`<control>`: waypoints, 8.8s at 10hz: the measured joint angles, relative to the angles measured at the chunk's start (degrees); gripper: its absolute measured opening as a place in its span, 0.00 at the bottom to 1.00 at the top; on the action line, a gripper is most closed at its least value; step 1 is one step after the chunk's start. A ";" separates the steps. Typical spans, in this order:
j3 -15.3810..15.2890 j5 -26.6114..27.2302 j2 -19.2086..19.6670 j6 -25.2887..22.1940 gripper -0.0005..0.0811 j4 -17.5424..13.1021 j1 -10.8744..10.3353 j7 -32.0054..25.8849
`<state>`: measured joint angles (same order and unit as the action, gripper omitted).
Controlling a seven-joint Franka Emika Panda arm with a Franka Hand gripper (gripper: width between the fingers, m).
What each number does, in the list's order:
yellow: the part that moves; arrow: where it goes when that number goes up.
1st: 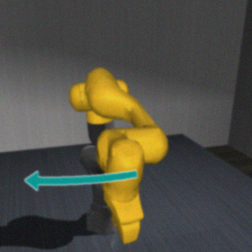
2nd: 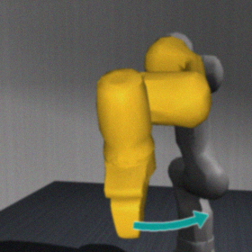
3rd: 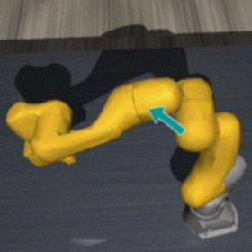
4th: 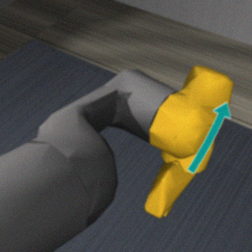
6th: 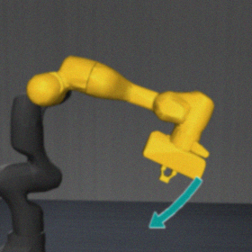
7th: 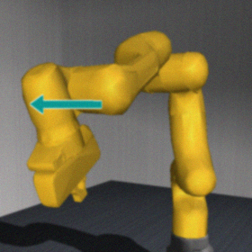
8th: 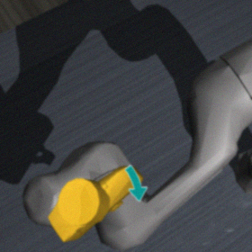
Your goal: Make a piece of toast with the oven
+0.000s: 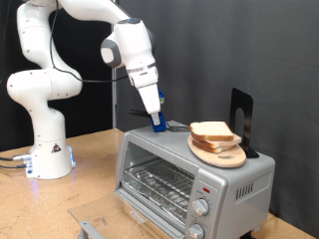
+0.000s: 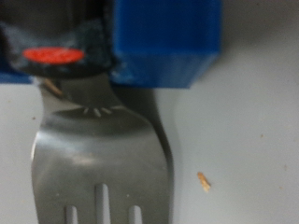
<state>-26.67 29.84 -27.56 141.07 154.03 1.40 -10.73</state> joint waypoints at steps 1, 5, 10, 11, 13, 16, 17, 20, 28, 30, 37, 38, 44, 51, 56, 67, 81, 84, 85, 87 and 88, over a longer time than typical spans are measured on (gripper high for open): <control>-0.20 0.01 0.46 0.38 0.99 0.01 0.00 0.08; -1.30 0.85 1.68 2.09 0.99 0.19 -0.17 0.53; -2.23 2.48 2.16 2.97 0.85 0.28 -0.31 0.67; -2.31 2.52 2.16 2.98 0.64 0.28 -0.31 0.79; -2.35 2.53 2.15 3.00 0.50 0.24 -0.28 1.09; -2.30 2.70 2.15 2.89 0.47 0.23 -0.13 1.25; -2.12 3.40 2.10 2.69 0.47 0.22 -0.16 1.22; 1.21 8.84 0.02 -0.50 0.47 -0.35 -1.52 -2.57; 7.96 22.01 -7.21 -5.56 0.48 -0.16 -2.18 -4.80; 10.34 26.77 -8.67 -2.73 0.48 1.24 -1.17 -3.82; 12.47 20.02 -8.01 -4.39 0.48 2.11 8.17 0.41; 12.47 19.66 -8.01 -4.65 0.48 2.19 8.35 0.64; 14.00 13.42 -8.02 -8.46 0.48 2.30 12.40 0.44; 11.15 1.60 -6.89 -16.10 0.48 -0.92 15.11 9.94; 10.88 -4.08 -3.54 -23.26 0.48 -7.22 16.78 12.89; 3.59 -0.56 2.86 -14.30 0.48 -10.21 16.49 17.60; 1.86 3.07 4.52 -14.04 0.48 -11.57 15.83 19.06; 2.01 4.44 3.45 -14.86 0.48 -11.57 15.64 17.87; 2.01 4.48 3.16 -14.92 0.48 -11.57 15.64 17.87; 1.98 4.48 2.97 -14.91 0.48 -11.57 15.64 17.92; 1.93 4.48 2.97 -14.83 0.48 -11.58 15.64 18.06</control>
<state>-24.75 34.32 -24.59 126.24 142.45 17.05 7.33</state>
